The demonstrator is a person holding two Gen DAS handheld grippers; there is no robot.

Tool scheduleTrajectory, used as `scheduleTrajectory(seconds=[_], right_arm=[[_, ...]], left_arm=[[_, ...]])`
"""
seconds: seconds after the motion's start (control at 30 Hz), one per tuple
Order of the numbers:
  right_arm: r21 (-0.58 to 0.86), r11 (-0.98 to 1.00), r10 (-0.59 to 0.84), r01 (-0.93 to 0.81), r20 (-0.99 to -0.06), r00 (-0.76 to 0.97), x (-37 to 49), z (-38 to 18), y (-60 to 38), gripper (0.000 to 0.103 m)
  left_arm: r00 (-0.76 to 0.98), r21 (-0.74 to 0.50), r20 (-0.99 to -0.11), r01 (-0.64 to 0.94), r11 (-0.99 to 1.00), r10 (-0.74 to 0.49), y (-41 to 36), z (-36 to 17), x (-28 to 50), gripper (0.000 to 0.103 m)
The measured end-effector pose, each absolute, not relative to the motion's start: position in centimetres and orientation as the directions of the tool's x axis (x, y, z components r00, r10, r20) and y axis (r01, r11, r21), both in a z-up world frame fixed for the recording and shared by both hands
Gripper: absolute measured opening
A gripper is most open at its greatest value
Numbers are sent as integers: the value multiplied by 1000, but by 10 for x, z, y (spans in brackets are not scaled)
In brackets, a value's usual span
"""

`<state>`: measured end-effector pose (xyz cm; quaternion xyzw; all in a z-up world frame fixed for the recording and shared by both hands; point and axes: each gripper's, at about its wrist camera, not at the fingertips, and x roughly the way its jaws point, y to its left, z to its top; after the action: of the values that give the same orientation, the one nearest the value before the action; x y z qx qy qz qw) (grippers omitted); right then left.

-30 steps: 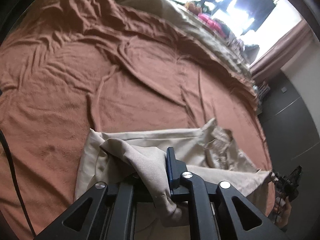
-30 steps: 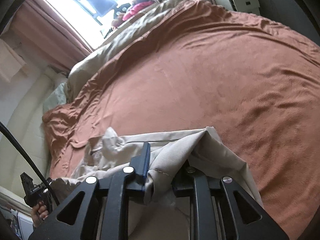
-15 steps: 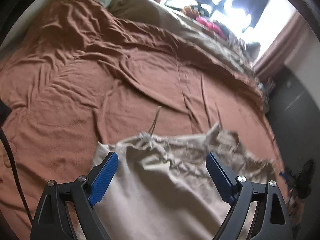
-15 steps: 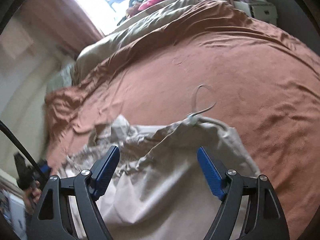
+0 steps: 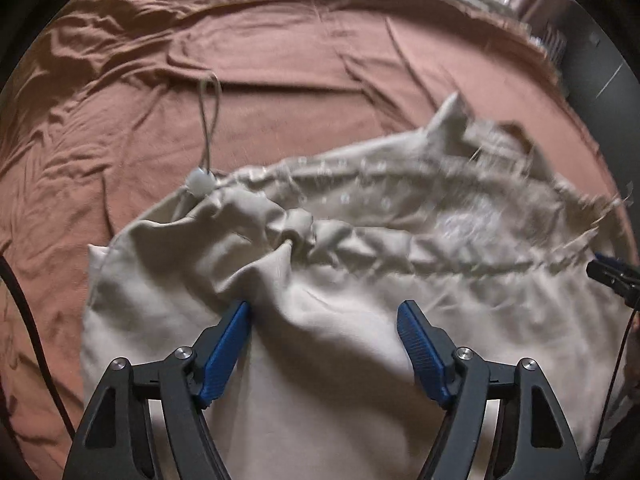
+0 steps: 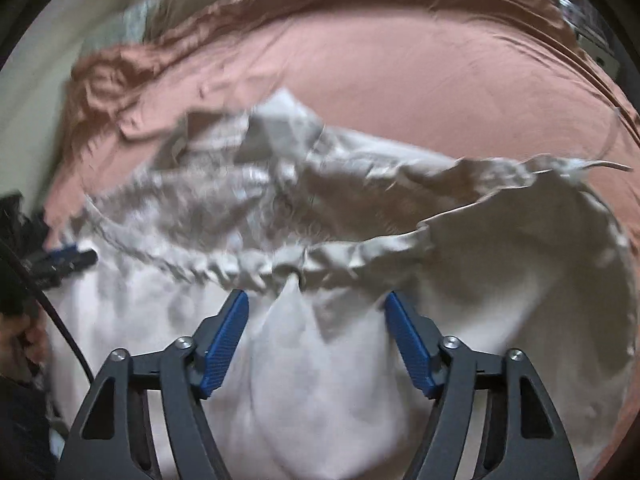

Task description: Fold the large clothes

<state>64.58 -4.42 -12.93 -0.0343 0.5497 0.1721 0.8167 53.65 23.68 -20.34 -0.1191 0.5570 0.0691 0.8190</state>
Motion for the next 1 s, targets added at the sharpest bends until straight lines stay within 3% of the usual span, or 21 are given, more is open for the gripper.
scheduleTrajectory(seconds=[0.07, 0.1, 0.13, 0.17, 0.2, 0.33, 0.57, 1.0], right_arm=[[92, 943, 211, -319, -908, 362, 649, -133, -39, 40], [91, 940, 215, -327, -906, 364, 651, -133, -36, 25], [99, 940, 221, -326, -904, 365, 652, -132, -36, 16], [97, 940, 222, -327, -902, 370, 652, -130, -35, 13], [99, 939, 229, -329, -895, 384, 651, -127, -36, 8], [130, 938, 269, -320, -857, 439, 642, -107, -44, 3], [150, 947, 281, -283, -813, 510, 637, -88, -41, 3], [124, 967, 210, -221, -879, 429, 672, -159, -19, 3]], left_arm=[[373, -80, -928, -235, 969, 14, 233, -206, 538, 72], [375, -49, -926, -233, 971, 43, 231, -206, 538, 58], [376, -25, -924, -235, 972, 67, 230, -205, 538, 35], [376, -13, -923, -239, 971, 80, 231, -203, 537, 23], [374, 3, -923, -239, 971, 94, 231, -201, 537, 4], [441, 22, -891, -200, 980, 110, 224, -178, 530, 1], [553, -18, -823, -254, 967, 130, 233, -142, 524, 1], [444, -3, -887, -287, 958, 130, 247, -210, 553, 1]])
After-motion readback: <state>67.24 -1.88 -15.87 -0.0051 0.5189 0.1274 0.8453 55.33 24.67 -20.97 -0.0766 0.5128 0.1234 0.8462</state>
